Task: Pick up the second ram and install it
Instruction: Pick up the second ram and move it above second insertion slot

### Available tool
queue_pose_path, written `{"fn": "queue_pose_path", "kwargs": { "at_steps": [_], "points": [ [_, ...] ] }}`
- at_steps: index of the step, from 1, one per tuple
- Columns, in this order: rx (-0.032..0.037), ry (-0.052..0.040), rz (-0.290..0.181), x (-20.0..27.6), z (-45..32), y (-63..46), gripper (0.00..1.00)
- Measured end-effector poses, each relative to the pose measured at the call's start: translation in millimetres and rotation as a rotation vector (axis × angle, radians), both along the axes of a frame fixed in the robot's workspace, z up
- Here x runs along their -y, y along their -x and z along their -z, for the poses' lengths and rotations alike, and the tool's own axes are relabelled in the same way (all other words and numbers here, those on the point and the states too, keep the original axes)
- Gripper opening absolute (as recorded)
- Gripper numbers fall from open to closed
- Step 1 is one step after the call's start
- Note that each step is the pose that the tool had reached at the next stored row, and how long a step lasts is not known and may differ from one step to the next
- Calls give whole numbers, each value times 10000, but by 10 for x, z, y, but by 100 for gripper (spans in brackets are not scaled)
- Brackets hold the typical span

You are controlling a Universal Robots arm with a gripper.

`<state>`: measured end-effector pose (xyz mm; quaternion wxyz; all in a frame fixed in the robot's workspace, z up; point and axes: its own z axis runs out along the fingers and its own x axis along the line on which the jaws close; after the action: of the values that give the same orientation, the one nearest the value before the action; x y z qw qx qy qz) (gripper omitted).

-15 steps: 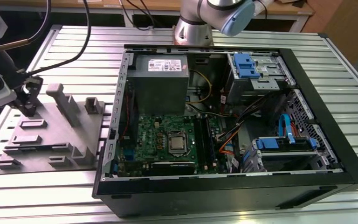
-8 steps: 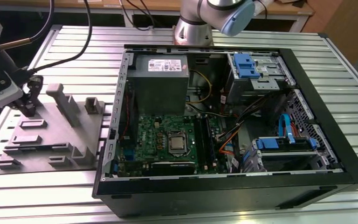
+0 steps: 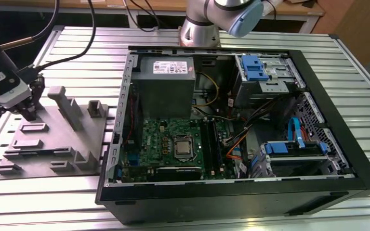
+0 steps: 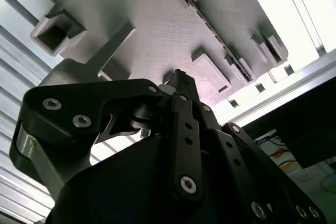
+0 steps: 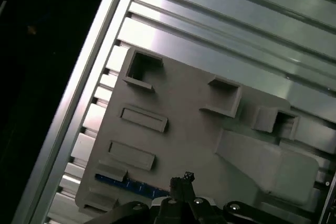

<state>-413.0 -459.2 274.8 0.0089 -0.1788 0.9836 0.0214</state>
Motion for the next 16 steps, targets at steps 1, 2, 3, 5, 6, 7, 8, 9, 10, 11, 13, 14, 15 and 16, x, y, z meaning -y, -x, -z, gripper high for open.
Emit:
{"fn": "queue_pose_path", "kwargs": {
  "at_steps": [1,2,3,5,6,7,8,9,10,11,13,14,15,16],
  "points": [
    [0,0,-180,0,2,0,10],
    [0,0,-372,0,5,0,10],
    [0,0,-550,0,7,0,10],
    [0,0,-910,0,11,0,10],
    [-1,1,-1091,0,13,0,10],
    [-1,0,-1270,0,15,0,10],
    [0,0,-1450,0,18,0,10],
    [0,0,-1646,0,21,0,10],
    [0,0,-1826,0,23,0,10],
    [1,0,-2007,0,25,0,10],
    [0,0,-2366,0,30,0,10],
    [0,0,-2546,0,31,0,10],
    [0,1,-2725,0,34,0,10],
    [0,0,-2916,0,35,0,10]
  ]
}}
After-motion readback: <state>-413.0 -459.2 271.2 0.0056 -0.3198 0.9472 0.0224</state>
